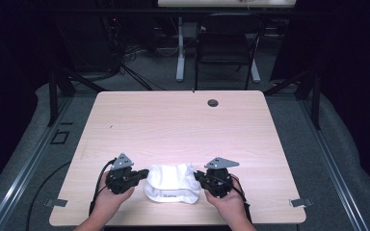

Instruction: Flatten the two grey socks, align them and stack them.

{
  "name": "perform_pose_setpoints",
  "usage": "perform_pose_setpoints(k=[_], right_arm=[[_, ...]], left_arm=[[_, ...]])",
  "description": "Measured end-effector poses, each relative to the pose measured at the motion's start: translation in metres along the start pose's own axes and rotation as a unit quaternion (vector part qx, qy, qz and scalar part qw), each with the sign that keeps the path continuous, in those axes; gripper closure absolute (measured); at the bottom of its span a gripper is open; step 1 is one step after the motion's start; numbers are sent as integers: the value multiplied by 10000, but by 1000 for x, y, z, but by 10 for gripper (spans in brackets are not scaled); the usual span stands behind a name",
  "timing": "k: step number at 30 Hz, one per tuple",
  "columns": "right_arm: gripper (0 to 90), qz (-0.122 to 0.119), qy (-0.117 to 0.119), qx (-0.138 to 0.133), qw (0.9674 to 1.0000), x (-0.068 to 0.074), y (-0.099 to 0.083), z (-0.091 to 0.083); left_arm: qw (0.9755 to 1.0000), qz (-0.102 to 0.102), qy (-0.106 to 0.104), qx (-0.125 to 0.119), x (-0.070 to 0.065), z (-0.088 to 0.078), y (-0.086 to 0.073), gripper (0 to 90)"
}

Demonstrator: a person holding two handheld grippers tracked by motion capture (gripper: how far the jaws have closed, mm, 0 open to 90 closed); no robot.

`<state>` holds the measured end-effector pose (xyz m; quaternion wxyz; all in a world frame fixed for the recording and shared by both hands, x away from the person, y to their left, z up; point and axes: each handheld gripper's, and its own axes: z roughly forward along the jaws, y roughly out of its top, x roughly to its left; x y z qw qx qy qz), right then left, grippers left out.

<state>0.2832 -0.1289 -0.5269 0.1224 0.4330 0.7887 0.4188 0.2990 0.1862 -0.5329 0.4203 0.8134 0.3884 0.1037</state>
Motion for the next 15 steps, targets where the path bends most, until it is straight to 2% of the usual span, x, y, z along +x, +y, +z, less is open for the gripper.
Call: perform_pose_setpoints(k=[4,6,9,10,15], right_arm=[[863,-63,54,54,10000,6,-4,-4],[863,-96,71,75,9999,9,-7,-5],[863,-157,50,98,9998,11,-10,-7],[863,-138,47,82,9999,12,-11,-7],[863,-71,74,102,9999,12,-18,-5]], left_arm=[[10000,37,-76,5,-6,-6,-3,896],[10000,18,-79,-12,-10,-8,-5,895],[9999,91,-63,-8,-12,-11,-8,895],[9999,142,-16,1,-12,-12,-10,895],[9999,94,-35,70,-11,-8,-17,895]])
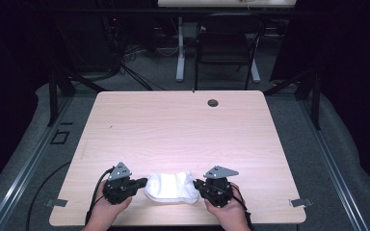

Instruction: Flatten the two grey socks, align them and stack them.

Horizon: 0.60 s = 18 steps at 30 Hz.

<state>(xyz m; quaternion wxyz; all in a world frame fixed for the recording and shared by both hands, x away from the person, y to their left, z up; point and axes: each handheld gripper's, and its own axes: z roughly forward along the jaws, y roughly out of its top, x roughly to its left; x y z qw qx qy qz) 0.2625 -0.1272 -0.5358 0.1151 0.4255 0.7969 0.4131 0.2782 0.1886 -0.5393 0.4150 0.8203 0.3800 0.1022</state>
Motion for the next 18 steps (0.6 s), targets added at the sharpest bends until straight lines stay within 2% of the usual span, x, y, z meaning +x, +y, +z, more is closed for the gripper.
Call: perform_pose_setpoints(k=[10,18], right_arm=[[863,-84,-11,129,9999,1,-7,2],[863,41,-16,214,9998,-2,-11,7]], left_arm=[[9999,55,26,127,-2,5,-4,895],[9997,31,30,236,-1,11,-9,894]])
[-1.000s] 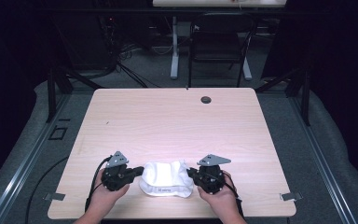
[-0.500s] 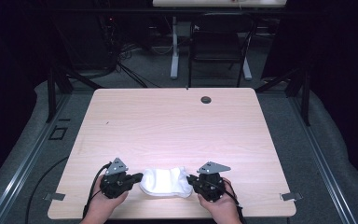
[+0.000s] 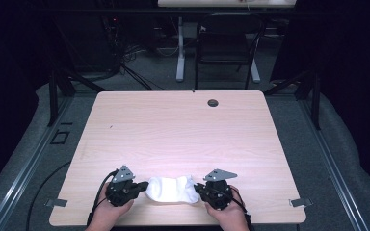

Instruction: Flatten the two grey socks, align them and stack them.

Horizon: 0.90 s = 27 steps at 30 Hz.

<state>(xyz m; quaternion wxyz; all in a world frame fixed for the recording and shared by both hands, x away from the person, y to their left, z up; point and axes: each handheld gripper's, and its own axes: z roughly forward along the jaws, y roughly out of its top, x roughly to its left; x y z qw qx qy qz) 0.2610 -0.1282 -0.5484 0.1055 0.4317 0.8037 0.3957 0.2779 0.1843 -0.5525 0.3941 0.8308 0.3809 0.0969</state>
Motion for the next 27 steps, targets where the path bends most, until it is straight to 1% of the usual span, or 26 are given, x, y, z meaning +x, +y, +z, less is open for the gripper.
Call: perform_pose_setpoints(k=[5,6,7,8,11,13,16,17,18,20,21,22,23,24,26,27], right_arm=[[862,-43,-23,72,10000,-3,-1,4],[862,-18,-26,55,10000,-3,-1,4],[862,7,-19,49,10000,-3,-1,5],[862,5,-18,92,10000,-4,-1,5],[862,12,-33,77,10000,-4,-1,6],[860,11,-32,82,10000,-5,-1,6],[847,41,-56,91,9999,-6,-2,8],[847,41,-56,91,9999,-6,-2,8],[833,44,-57,95,9999,-7,-3,9],[787,97,-48,100,9999,-8,-4,9],[762,76,-90,33,9999,-8,-3,6],[755,66,-104,-62,9999,-7,-2,4],[747,9,-126,-130,9998,-6,-1,2],[743,-19,-106,-268,9996,-4,0,-1],[739,-140,-25,-342,9993,0,2,-3],[737,-160,23,-373,9992,2,3,-2]], left_arm=[[10000,4,19,29,2,3,-1,892],[10000,-25,23,32,3,3,-1,891],[10000,-11,16,45,3,4,-1,891],[10000,-26,27,32,4,4,-1,890],[10000,-35,39,23,5,5,-1,888],[9999,-97,31,20,7,6,-1,884],[9999,-71,68,42,7,8,-2,862],[9999,-59,67,83,8,9,-2,862],[9999,-92,76,91,8,10,-3,856],[9999,-68,103,15,9,9,-2,821],[9999,-55,118,-38,9,8,-1,784],[9998,-69,95,-187,9,2,2,775],[9998,-69,95,-187,9,2,2,762],[9994,-54,3,-352,7,-3,4,745],[9993,-13,-48,-377,4,-3,5,722],[9993,-13,-48,-377,4,-3,5,711]])
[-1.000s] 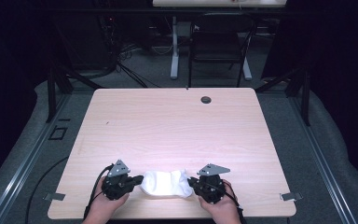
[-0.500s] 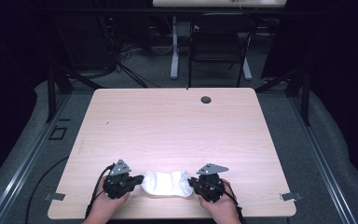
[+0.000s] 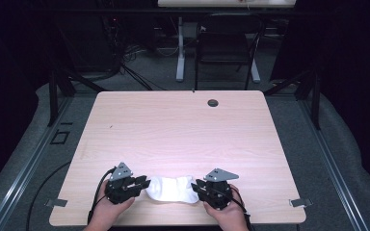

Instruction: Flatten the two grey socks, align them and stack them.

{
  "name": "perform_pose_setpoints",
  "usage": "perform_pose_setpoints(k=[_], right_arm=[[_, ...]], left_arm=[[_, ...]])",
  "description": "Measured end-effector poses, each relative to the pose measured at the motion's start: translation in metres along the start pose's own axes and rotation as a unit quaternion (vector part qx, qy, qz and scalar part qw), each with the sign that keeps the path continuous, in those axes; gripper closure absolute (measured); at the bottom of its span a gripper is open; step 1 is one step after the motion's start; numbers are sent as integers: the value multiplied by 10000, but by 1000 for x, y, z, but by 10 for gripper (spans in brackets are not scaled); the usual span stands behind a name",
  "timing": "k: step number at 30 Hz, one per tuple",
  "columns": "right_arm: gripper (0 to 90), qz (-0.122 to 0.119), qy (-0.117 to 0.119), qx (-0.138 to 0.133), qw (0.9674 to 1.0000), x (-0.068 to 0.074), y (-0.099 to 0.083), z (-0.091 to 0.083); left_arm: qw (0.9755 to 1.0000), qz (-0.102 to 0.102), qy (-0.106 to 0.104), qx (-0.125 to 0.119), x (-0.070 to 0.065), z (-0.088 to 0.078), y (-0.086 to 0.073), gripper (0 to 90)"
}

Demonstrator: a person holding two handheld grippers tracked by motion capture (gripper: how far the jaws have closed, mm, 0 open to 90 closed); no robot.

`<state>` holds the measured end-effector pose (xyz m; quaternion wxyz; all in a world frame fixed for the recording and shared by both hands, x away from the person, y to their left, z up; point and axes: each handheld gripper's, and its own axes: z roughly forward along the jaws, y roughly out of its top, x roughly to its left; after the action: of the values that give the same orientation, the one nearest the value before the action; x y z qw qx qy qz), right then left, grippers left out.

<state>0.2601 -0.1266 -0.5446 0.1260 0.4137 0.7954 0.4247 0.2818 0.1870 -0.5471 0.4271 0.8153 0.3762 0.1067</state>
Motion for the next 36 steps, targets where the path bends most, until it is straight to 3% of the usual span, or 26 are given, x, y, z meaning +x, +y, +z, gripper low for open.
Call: perform_pose_setpoints(k=[1,7,14,23,36], right_arm=[[735,-61,19,18,10000,3,1,3],[692,-319,-33,355,9989,6,-4,19],[666,-246,-103,541,9982,0,-11,24],[668,-338,-191,750,9964,-2,-14,26],[685,-279,-179,680,9971,-6,-16,28]], left_arm=[[9998,173,2,48,-3,3,-1,702],[9990,309,-52,310,-7,13,-6,654],[9983,298,-56,496,-7,19,-12,618],[9973,354,6,644,-7,26,-17,597],[9975,355,45,613,-7,28,-17,597]])
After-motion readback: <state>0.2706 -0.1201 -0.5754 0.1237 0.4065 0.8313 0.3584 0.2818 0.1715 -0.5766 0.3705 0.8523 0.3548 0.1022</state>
